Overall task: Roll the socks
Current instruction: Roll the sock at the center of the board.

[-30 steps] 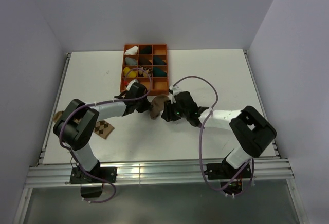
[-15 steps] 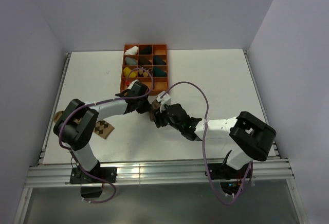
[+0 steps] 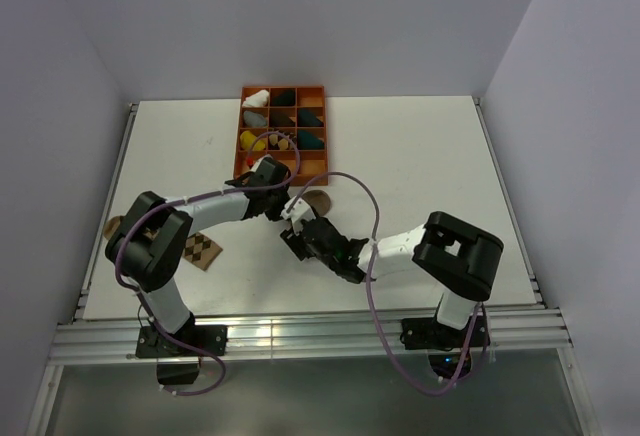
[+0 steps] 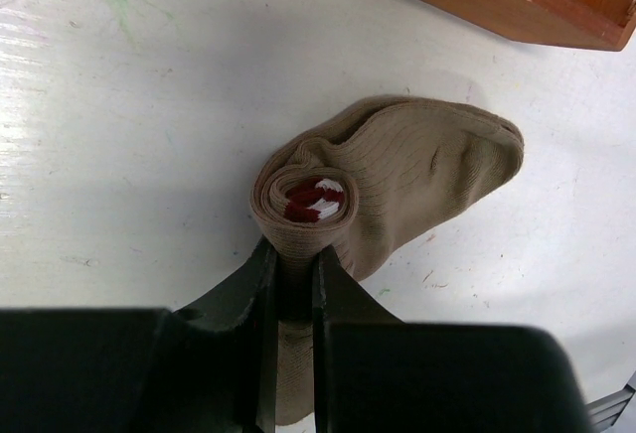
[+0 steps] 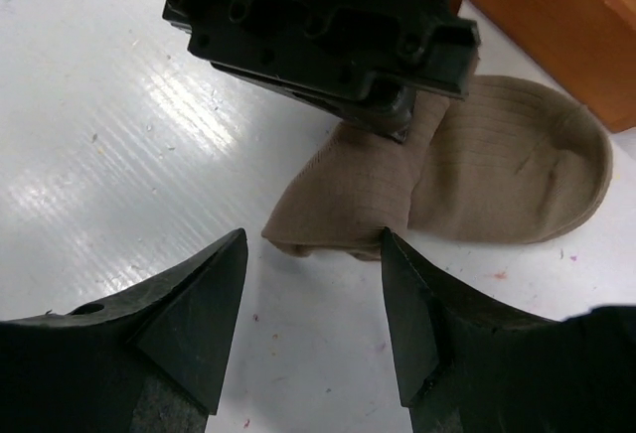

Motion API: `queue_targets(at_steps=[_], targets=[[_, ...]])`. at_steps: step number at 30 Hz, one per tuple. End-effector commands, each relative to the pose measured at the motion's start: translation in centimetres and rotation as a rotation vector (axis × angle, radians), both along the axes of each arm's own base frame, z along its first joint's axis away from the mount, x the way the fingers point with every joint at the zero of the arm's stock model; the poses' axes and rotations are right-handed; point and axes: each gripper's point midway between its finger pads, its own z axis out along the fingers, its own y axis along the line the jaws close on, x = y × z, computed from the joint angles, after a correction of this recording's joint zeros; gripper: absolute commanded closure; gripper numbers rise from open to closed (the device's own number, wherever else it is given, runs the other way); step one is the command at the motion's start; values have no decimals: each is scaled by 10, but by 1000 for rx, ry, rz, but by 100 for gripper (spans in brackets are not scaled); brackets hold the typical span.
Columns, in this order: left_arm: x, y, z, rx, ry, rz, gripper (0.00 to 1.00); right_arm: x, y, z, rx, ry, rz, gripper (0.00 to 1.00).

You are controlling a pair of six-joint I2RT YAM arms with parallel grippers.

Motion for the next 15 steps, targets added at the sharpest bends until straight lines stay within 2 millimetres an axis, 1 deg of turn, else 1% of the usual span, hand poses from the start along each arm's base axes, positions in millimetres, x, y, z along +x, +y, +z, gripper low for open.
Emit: queue_targets(at_steps=[1,2,3,5,6,7,8,10,12,13,15], targets=[[-14,1,-14,39,62,-51,95,16,13,26,13,-128,-48,37],[-13,1,-13,38,61,-51,95,16,15,27,10,-139,-41,36],[-13,0,-12,36,59,-50,95,19,12,27,-2,-151,-69,36],[-14,0,-13,34,62,-56,95,17,15,25,-13,-162,-62,36],[-14,0,-14,36,63,-57,96,19,15,26,-20,-171,-80,36],[-14,0,-14,36,64,-57,96,19,15,21,-32,-170,-81,36],[-14,0,-14,36,64,-57,96,20,17,22,-33,-178,-76,36],[-13,-1,-15,37,64,-59,96,21,18,14,-55,-169,-74,36],[-15,-3,-15,25,70,-68,96,23,20,11,-65,-170,-79,37],[-15,-3,-15,25,73,-69,96,24,19,4,-79,-163,-83,37],[-15,-4,-15,22,74,-71,96,25,20,0,-88,-162,-88,40]])
